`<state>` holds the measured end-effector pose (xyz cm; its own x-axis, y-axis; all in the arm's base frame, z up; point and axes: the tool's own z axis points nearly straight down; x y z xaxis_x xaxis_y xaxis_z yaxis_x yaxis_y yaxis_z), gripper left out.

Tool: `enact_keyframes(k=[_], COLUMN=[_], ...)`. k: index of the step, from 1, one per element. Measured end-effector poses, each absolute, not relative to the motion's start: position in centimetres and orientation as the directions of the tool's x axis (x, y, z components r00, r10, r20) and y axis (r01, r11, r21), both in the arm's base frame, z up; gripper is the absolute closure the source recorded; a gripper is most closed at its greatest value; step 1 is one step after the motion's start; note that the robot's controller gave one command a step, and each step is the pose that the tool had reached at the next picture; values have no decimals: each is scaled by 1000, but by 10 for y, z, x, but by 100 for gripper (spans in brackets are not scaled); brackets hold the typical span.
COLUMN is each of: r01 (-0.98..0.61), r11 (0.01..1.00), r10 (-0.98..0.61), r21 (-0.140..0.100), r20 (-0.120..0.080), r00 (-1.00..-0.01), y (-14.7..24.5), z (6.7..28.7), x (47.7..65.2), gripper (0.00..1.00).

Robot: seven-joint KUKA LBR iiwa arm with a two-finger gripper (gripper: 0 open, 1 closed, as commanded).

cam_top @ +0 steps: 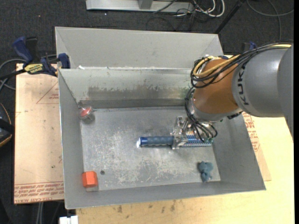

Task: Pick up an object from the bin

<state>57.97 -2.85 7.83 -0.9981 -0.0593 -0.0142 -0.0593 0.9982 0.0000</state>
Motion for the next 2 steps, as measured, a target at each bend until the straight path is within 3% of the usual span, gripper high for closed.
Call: enact_keyframes(k=[2], r01=[-88], r11=[996], r10=[-88], r21=[0], r20=[-13], r00=[-996], y=[-6], z=[241], x=[650], gripper=[100])
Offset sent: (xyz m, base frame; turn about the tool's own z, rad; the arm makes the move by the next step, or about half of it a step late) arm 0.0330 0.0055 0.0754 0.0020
